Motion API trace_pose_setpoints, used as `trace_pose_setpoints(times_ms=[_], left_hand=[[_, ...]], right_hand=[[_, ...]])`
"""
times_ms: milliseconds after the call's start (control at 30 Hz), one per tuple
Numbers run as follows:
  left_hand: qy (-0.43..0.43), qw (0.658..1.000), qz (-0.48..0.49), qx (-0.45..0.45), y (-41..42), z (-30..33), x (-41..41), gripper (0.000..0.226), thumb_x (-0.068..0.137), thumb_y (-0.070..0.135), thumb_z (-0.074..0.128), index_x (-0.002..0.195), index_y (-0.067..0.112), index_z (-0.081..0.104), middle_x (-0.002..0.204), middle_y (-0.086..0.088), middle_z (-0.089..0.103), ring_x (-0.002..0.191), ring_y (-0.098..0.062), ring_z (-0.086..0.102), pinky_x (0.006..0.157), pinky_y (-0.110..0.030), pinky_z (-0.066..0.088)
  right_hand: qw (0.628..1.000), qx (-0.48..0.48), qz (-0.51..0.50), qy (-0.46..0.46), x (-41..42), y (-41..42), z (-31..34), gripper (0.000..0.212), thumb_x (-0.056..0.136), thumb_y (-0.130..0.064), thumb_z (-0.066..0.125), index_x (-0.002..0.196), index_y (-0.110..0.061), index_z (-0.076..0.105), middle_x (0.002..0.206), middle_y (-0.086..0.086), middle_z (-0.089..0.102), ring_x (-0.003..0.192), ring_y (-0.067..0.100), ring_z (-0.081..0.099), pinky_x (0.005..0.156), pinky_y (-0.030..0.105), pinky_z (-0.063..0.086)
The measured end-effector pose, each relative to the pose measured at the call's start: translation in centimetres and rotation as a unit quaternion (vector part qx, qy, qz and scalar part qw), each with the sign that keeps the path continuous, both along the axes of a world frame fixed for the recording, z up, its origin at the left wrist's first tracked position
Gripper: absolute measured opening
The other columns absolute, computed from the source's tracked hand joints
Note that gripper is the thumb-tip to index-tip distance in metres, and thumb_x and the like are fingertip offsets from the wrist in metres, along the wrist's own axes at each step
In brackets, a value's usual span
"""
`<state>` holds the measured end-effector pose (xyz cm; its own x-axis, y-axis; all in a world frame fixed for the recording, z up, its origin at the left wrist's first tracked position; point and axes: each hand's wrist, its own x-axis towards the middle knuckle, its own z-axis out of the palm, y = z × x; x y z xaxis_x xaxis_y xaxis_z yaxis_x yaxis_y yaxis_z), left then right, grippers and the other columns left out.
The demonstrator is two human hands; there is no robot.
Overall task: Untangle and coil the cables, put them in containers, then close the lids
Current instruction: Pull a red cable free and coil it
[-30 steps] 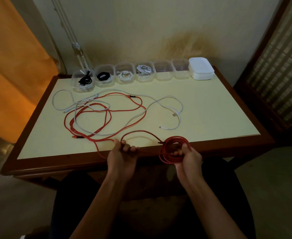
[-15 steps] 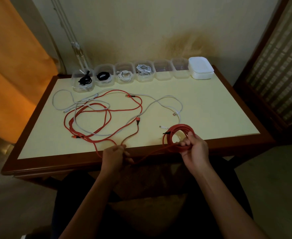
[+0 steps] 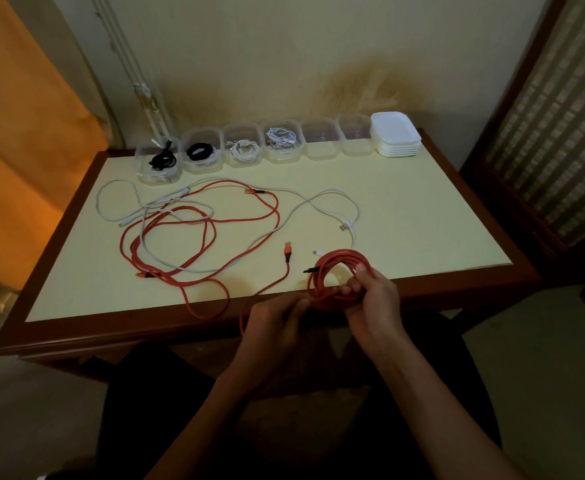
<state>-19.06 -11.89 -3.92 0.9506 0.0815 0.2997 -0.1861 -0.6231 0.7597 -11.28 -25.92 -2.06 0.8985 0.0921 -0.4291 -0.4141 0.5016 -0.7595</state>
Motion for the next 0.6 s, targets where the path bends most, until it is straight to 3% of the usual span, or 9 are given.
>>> trace_pose_setpoints(times_ms=[133, 200, 267, 333, 433, 500, 533, 600], left_hand=[[-0.021, 0.996, 0.085, 0.019, 0.8, -1.9, 0.0, 0.012, 0.091, 0.014, 0.06, 0.096, 0.023, 0.067, 0.082, 0.023, 0.058, 0.08, 0.002, 0.061, 0.068, -0.013, 0.047], [-0.045, 0.984, 0.148, 0.085, 0.5, -2.6, -0.5, 0.012, 0.089, 0.026, 0.059, 0.093, 0.021, 0.069, 0.087, 0.012, 0.059, 0.082, -0.003, 0.054, 0.074, -0.027, 0.047], [-0.053, 0.965, 0.22, 0.134, 0.1, -3.0, -0.9, 0.026, 0.088, 0.038, 0.055, 0.093, 0.018, 0.069, 0.094, -0.003, 0.058, 0.091, -0.015, 0.049, 0.076, -0.035, 0.039], [-0.05, 0.959, 0.247, 0.132, 0.3, -2.7, -1.0, 0.029, 0.086, 0.042, 0.054, 0.094, 0.017, 0.068, 0.096, -0.005, 0.059, 0.091, -0.016, 0.049, 0.075, -0.034, 0.04], [-0.003, 0.98, 0.197, 0.006, 0.2, -1.7, -1.0, 0.013, 0.088, 0.024, 0.064, 0.1, 0.022, 0.068, 0.094, 0.005, 0.067, 0.083, -0.002, 0.062, 0.069, -0.022, 0.054], [0.054, 0.978, 0.18, -0.091, 0.1, -1.4, -1.1, 0.019, 0.09, 0.01, 0.062, 0.103, 0.024, 0.068, 0.099, 0.006, 0.071, 0.088, 0.009, 0.063, 0.072, -0.01, 0.052], [0.09, 0.972, 0.18, -0.124, 0.1, -1.4, -1.0, 0.019, 0.092, 0.009, 0.06, 0.102, 0.022, 0.069, 0.1, 0.006, 0.072, 0.09, 0.009, 0.063, 0.074, -0.01, 0.052], [0.149, 0.952, 0.185, -0.192, 0.1, -1.1, -1.1, 0.018, 0.096, 0.014, 0.055, 0.094, 0.019, 0.072, 0.094, 0.005, 0.073, 0.087, 0.0, 0.067, 0.08, -0.025, 0.057]], right_hand=[[0.987, 0.141, 0.023, 0.074, -0.6, -0.3, 0.1, 0.014, 0.103, -0.013, 0.045, 0.102, -0.003, 0.055, 0.057, -0.003, 0.037, 0.051, 0.01, 0.04, 0.071, 0.035, 0.049], [0.976, 0.19, 0.024, 0.106, -1.3, -0.2, 0.2, 0.02, 0.102, -0.014, 0.046, 0.113, 0.0, 0.054, 0.057, -0.003, 0.035, 0.051, 0.008, 0.039, 0.073, 0.036, 0.053], [0.965, 0.231, 0.025, 0.123, -1.9, 0.1, 0.3, 0.022, 0.102, -0.014, 0.045, 0.117, 0.0, 0.053, 0.056, -0.003, 0.034, 0.049, 0.008, 0.038, 0.063, 0.035, 0.057], [0.957, 0.256, 0.019, 0.136, -2.4, 0.4, 0.0, 0.02, 0.101, -0.013, 0.044, 0.115, -0.001, 0.053, 0.055, -0.003, 0.034, 0.046, 0.008, 0.038, 0.056, 0.032, 0.055], [0.957, 0.259, 0.007, 0.13, -2.7, 0.7, -0.8, 0.017, 0.102, -0.013, 0.043, 0.11, -0.002, 0.053, 0.054, -0.003, 0.036, 0.046, 0.009, 0.039, 0.06, 0.031, 0.05], [0.967, 0.234, 0.017, 0.096, -2.8, 0.9, -1.2, 0.016, 0.102, -0.013, 0.042, 0.102, -0.003, 0.055, 0.055, -0.002, 0.037, 0.047, 0.009, 0.041, 0.062, 0.031, 0.048], [0.976, 0.206, 0.026, 0.071, -2.9, 1.0, -1.3, 0.017, 0.103, -0.013, 0.041, 0.098, -0.004, 0.055, 0.055, -0.002, 0.038, 0.047, 0.01, 0.042, 0.064, 0.032, 0.047], [0.988, 0.149, 0.043, 0.023, -3.0, 1.3, -1.4, 0.02, 0.103, -0.011, 0.04, 0.092, -0.004, 0.055, 0.056, -0.001, 0.038, 0.05, 0.011, 0.042, 0.065, 0.033, 0.045]])
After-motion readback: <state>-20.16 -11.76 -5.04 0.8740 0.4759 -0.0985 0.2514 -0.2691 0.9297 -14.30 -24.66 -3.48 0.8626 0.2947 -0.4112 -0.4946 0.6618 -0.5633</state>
